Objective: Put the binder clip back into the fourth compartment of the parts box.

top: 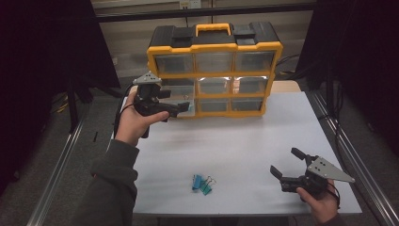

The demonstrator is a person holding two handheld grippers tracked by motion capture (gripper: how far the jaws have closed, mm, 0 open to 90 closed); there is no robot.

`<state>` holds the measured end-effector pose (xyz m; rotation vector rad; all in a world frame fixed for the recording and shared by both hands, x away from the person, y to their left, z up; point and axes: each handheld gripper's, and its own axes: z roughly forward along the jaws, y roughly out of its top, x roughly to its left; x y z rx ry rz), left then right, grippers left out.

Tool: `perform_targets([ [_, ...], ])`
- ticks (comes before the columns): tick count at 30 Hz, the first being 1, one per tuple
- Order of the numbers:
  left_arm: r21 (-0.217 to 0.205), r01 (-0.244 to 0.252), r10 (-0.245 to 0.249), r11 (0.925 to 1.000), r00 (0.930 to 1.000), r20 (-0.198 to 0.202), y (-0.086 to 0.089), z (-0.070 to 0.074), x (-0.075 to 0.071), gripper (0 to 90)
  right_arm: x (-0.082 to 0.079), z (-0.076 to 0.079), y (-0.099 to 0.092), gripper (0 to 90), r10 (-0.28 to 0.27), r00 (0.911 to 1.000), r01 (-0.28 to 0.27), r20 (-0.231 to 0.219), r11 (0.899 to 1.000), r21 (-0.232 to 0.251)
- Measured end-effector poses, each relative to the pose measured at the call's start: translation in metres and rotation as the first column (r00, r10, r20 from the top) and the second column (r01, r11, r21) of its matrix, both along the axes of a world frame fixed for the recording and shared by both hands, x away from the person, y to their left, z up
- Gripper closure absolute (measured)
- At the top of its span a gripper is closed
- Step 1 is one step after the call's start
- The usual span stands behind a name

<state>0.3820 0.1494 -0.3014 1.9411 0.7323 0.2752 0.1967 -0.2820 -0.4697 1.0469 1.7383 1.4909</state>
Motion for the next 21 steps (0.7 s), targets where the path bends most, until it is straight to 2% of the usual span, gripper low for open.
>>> perform_targets([
  [2, -0.007, 0.01, -0.01, 0.9999, 0.9999, -0.003, -0.001, -0.004, -0.004, 9.7, 0.0, 0.0, 0.0, 0.5, 0.0, 1.0, 0.0, 0.0, 1.0, 0.0],
  [5, 0.008, 0.011, -0.011, 0.9999, 0.9999, 0.002, 0.0, -0.011, -0.01, 9.7, 0.0, 0.0, 0.0, 0.5, 0.0, 1.0, 0.0, 0.0, 1.0, 0.0],
  [8, -0.008, 0.016, -0.016, 0.9998, 0.9998, -0.008, 0.0, -0.019, -0.015, 9.1, 0.0, 0.0, 0.0, 0.5, -0.002, 1.0, 0.002, 0.004, 1.0, -0.001],
  [13, 0.008, 0.027, -0.027, 0.9996, 0.9994, -0.019, -0.001, -0.032, -0.021, 8.7, 0.0, 0.0, 0.0, 0.5, -0.001, 1.0, 0.001, 0.001, 1.0, -0.001],
  [14, -0.011, 0.035, -0.035, 0.9993, 0.9991, -0.023, -0.001, -0.036, -0.023, 8.6, 0.0, 0.0, 0.0, 0.5, 0.003, 1.0, -0.003, 0.0, 1.0, 0.0],
  [17, -0.025, 0.039, -0.04, 0.9989, 0.9987, -0.034, -0.001, -0.045, -0.029, 8.5, 0.0, 0.0, 0.0, 0.5, 0.001, 1.0, -0.001, 0.002, 1.0, -0.003],
  [21, -0.021, 0.048, -0.049, 0.9986, 0.9978, -0.044, 0.001, -0.058, -0.035, 8.3, 0.0, 0.0, 0.0, 0.5, 0.005, 1.0, -0.005, 0.001, 1.0, -0.007],
])
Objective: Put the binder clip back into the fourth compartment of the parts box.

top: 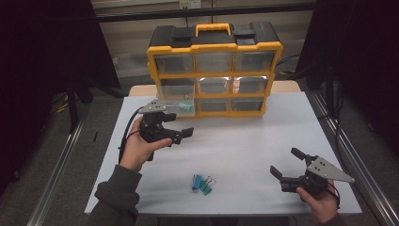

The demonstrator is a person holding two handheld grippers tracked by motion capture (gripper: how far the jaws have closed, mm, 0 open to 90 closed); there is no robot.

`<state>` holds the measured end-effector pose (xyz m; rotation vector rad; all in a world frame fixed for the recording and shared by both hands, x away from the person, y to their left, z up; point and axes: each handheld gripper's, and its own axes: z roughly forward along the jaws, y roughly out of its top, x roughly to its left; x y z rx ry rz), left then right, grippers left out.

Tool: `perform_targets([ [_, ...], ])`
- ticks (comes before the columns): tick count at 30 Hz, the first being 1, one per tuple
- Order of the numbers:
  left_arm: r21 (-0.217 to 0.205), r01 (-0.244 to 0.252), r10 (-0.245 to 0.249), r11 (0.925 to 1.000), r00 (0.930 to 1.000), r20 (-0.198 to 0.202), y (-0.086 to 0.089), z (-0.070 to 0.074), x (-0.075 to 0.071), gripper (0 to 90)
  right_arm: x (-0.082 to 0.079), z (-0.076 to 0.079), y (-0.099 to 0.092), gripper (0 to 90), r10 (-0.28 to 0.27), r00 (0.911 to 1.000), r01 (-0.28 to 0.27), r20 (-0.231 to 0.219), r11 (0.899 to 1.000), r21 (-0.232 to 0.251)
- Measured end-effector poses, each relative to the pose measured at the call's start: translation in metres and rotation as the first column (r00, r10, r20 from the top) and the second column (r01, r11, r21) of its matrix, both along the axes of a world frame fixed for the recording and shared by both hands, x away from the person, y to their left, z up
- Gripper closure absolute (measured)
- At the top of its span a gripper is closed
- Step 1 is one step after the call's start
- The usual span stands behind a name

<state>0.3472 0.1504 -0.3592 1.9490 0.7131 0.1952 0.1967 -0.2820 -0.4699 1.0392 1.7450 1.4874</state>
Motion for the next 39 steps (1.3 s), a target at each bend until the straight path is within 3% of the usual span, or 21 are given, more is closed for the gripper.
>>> perform_targets([
  [11, -0.013, 0.01, -0.011, 0.9999, 0.999, -0.043, 0.006, -0.031, -0.015, 7.0, 0.0, 0.0, 0.0, 0.5, -0.001, 1.0, 0.001, -0.002, 1.0, -0.001],
  [20, -0.012, 0.01, -0.011, 0.9999, 0.9985, -0.054, 0.008, -0.051, -0.026, 6.9, 0.0, 0.0, 0.001, 0.5, -0.002, 1.0, 0.002, -0.004, 1.0, 0.001],
  [39, 0.031, 0.051, -0.049, 0.9982, 0.9957, -0.079, 0.006, -0.083, -0.049, 7.2, 0.0, 0.0, 0.001, 0.5, 0.001, 1.0, -0.001, -0.004, 1.0, -0.003],
])
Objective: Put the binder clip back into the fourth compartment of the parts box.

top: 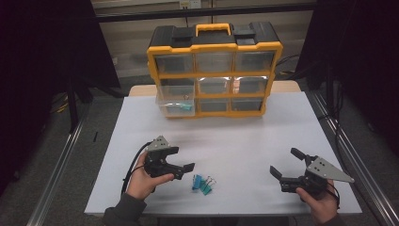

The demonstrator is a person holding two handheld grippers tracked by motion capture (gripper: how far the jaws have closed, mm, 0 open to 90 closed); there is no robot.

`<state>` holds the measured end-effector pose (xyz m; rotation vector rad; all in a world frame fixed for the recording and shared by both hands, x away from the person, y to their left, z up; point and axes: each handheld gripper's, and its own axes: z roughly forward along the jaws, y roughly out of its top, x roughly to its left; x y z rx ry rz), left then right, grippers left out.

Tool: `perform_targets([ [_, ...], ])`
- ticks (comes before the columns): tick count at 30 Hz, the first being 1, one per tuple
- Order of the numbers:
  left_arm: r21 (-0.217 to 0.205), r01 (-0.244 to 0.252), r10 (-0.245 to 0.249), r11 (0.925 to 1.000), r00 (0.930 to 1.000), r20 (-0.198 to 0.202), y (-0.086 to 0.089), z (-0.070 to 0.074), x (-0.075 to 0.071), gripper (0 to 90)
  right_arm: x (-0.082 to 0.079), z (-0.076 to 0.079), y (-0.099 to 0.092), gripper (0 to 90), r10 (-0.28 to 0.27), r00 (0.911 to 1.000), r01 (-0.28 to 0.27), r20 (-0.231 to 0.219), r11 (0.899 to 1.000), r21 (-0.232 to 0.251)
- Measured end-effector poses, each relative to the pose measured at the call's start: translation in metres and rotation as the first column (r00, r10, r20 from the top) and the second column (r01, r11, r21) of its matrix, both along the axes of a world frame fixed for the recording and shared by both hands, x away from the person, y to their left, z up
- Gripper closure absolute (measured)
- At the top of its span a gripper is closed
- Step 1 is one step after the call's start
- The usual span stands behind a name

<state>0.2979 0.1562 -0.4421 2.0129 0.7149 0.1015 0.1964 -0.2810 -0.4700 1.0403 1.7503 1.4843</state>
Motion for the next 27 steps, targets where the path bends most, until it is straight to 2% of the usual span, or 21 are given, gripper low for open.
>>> perform_targets([
  [1, -0.004, 0.008, -0.008, 1.0, 0.9999, -0.009, 0.0, -0.002, -0.001, 7.5, 0.0, 0.0, 0.0, 0.5, 0.001, 1.0, -0.001, 0.0, 1.0, 0.0],
  [7, -0.015, 0.007, -0.007, 0.9999, 0.9999, 0.011, -0.001, -0.006, -0.005, 7.9, 0.0, 0.0, 0.0, 0.5, 0.0, 1.0, 0.0, 0.003, 1.0, 0.002],
  [9, -0.021, 0.025, -0.024, 0.9995, 0.9996, 0.013, -0.001, -0.008, -0.006, 9.4, 0.0, 0.0, 0.0, 0.5, 0.0, 1.0, 0.0, 0.007, 1.0, -0.001],
  [13, -0.007, 0.038, -0.038, 0.9992, 0.9992, 0.014, -0.002, -0.01, -0.009, 11.7, 0.0, 0.0, 0.0, 0.5, 0.001, 1.0, -0.001, 0.0, 1.0, 0.002],
  [14, -0.018, 0.046, -0.046, 0.9988, 0.9987, 0.02, -0.003, -0.011, -0.01, 13.7, 0.0, 0.0, 0.0, 0.5, 0.001, 1.0, -0.001, 0.003, 1.0, 0.002],
  [18, -0.011, 0.094, -0.093, 0.9955, 0.9954, 0.021, -0.006, -0.014, -0.014, 22.1, 0.0, 0.0, 0.0, 0.6, 0.001, 1.0, -0.001, 0.007, 1.0, 0.0],
  [19, -0.023, 0.103, -0.103, 0.9944, 0.9945, 0.019, -0.008, -0.015, -0.015, 23.8, 0.0, 0.0, 0.0, 0.5, 0.0, 1.0, 0.0, 0.007, 1.0, 0.0],
  [20, -0.013, 0.107, -0.107, 0.9942, 0.994, 0.024, -0.008, -0.015, -0.016, 26.2, 0.0, 0.0, 0.0, 0.5, 0.001, 1.0, -0.001, 0.006, 1.0, 0.0],
  [21, -0.028, 0.117, -0.116, 0.9928, 0.9929, 0.027, -0.009, -0.016, -0.017, 29.0, 0.0, 0.0, 0.0, 0.5, 0.001, 1.0, -0.001, 0.005, 1.0, 0.0],
  [22, -0.015, 0.127, -0.127, 0.9917, 0.9914, 0.033, -0.009, -0.015, -0.017, 31.1, 0.0, 0.0, 0.0, 0.5, 0.0, 1.0, 0.0, 0.005, 1.0, -0.001],
  [23, -0.028, 0.136, -0.135, 0.9904, 0.9905, 0.029, -0.009, -0.016, -0.018, 33.0, 0.0, 0.0, 0.0, 0.6, 0.001, 1.0, -0.001, 0.005, 1.0, 0.0],
  [24, -0.016, 0.133, -0.133, 0.9909, 0.9907, 0.029, -0.009, -0.015, -0.018, 35.3, 0.0, 0.0, 0.0, 0.5, 0.002, 1.0, -0.002, 0.006, 1.0, 0.001],
  [27, -0.018, 0.153, -0.153, 0.988, 0.988, 0.022, -0.009, -0.018, -0.018, 41.3, 0.0, 0.0, 0.0, 0.5, 0.001, 1.0, -0.001, 0.004, 1.0, -0.001],
])
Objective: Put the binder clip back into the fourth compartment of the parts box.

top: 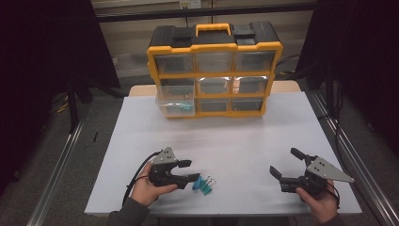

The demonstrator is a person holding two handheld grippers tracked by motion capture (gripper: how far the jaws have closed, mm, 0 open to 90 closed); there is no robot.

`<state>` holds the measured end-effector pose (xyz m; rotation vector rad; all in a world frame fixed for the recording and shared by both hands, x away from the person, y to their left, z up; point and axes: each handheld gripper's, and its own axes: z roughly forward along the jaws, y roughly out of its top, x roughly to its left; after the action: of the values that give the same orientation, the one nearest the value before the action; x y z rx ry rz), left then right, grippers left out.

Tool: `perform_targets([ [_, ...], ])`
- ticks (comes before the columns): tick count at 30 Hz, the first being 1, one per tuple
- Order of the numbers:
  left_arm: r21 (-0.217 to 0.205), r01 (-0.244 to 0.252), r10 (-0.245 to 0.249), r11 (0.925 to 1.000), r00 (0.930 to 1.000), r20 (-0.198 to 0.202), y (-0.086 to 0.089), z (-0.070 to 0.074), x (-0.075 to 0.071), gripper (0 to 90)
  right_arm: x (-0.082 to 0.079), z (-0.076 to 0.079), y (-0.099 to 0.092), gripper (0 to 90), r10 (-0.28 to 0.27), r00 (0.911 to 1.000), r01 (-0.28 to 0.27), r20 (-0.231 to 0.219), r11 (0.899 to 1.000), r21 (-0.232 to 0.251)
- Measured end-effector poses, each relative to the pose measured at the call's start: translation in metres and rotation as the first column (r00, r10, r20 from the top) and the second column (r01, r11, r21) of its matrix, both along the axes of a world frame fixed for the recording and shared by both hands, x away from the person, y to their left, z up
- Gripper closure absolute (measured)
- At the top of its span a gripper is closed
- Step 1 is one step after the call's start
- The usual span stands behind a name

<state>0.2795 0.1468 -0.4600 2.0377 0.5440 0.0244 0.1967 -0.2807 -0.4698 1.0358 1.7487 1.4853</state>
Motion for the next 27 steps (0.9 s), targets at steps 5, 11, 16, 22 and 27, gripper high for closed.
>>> perform_targets([
  [5, 0.008, 0.039, -0.039, 0.9992, 0.9992, -0.009, -0.002, -0.002, -0.002, 53.2, 0.0, 0.0, 0.0, 0.5, 0.0, 1.0, 0.0, 0.0, 1.0, 0.001],
  [11, 0.044, 0.062, -0.061, 0.9971, 0.9979, -0.024, -0.003, -0.005, -0.002, 67.6, 0.0, 0.0, 0.0, 0.6, 0.001, 1.0, -0.001, 0.001, 1.0, 0.001],
  [16, 0.076, 0.037, -0.035, 0.9964, 0.9989, -0.032, 0.002, -0.009, 0.001, 76.5, 0.0, 0.0, 0.0, 0.5, 0.001, 1.0, -0.001, 0.001, 1.0, 0.001],
  [22, 0.047, 0.009, -0.007, 0.9988, 0.9983, -0.057, 0.005, -0.009, 0.003, 84.7, 0.0, 0.0, 0.001, 0.5, 0.003, 1.0, -0.003, -0.001, 1.0, -0.001],
  [27, 0.043, -0.01, 0.012, 0.999, 0.998, -0.062, 0.007, -0.008, 0.004, 89.3, 0.0, 0.0, 0.001, 0.5, 0.003, 1.0, -0.003, 0.0, 1.0, -0.001],
])
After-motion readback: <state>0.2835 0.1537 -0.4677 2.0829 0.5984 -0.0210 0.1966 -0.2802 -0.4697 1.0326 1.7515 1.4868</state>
